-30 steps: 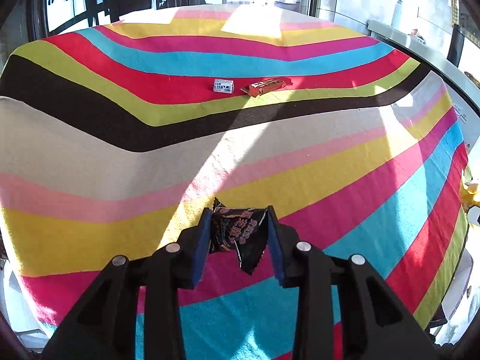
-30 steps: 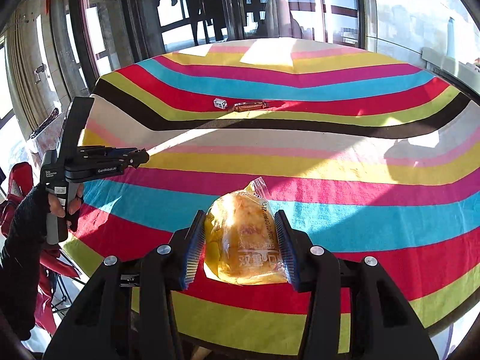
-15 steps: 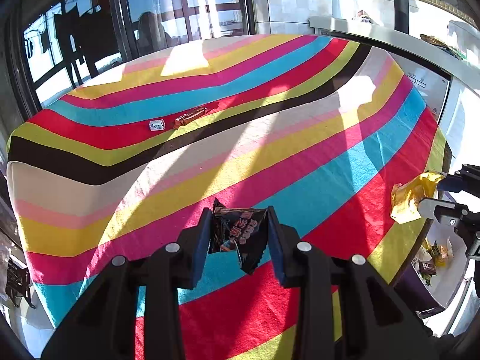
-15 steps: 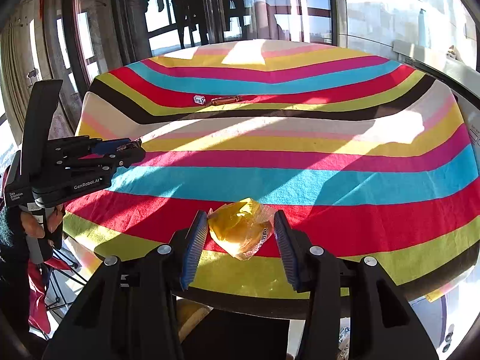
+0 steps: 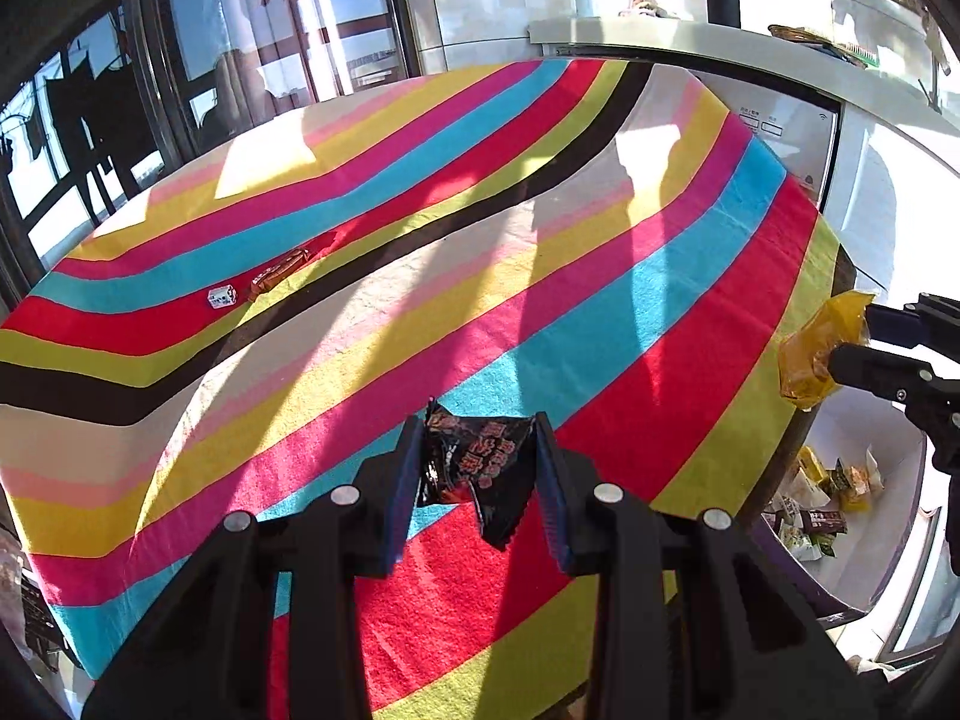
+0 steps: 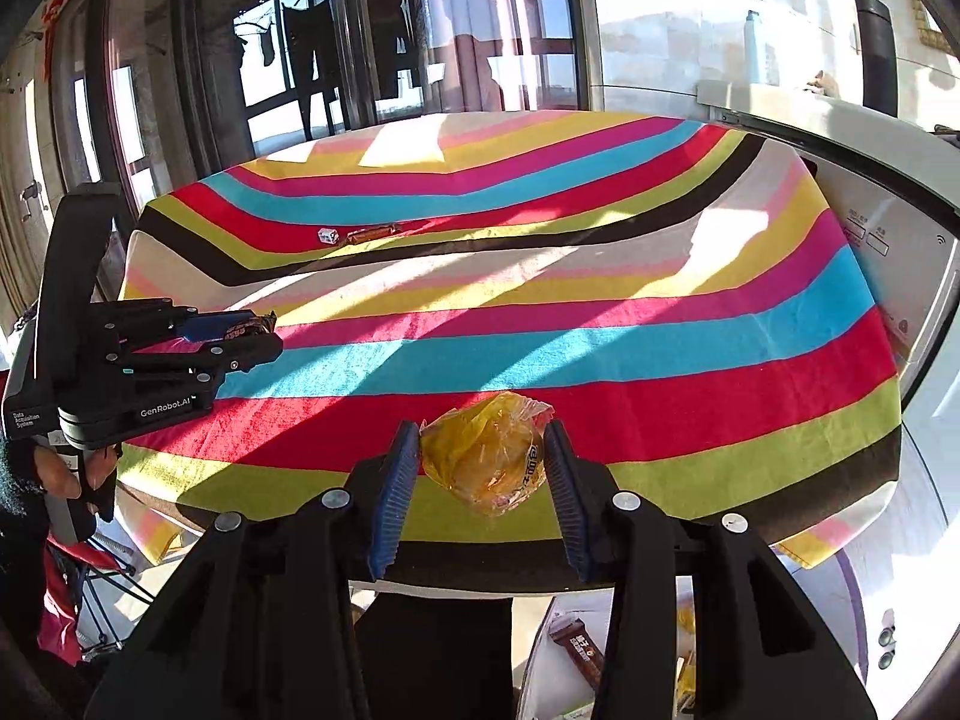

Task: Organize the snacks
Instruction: 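Carry the pastry packet and black snack packet over the white bin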

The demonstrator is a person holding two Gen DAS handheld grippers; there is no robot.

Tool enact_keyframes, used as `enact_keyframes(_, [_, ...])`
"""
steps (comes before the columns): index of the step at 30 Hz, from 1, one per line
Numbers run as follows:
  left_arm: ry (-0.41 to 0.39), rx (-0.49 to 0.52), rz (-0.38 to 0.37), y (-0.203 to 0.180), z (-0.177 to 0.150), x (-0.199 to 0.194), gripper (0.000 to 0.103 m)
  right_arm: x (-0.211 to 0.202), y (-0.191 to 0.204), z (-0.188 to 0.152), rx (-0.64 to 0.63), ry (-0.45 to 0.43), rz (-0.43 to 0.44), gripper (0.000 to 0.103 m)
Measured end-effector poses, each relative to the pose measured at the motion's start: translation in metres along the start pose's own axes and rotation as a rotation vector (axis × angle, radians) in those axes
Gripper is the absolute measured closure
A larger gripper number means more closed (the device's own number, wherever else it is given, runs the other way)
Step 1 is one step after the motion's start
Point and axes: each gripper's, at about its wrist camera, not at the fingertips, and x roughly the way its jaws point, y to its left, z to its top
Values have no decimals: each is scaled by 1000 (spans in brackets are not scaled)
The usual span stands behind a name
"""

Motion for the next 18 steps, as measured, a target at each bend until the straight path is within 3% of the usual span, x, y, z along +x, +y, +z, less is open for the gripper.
enact_keyframes(7, [15,86,-95,-57,11,6,67,-23,-41,-25,83,2,-75,61])
enact_keyframes(18, [83,285,-345,-186,15,21,67,-45,-102,-74,236,42,-176,61])
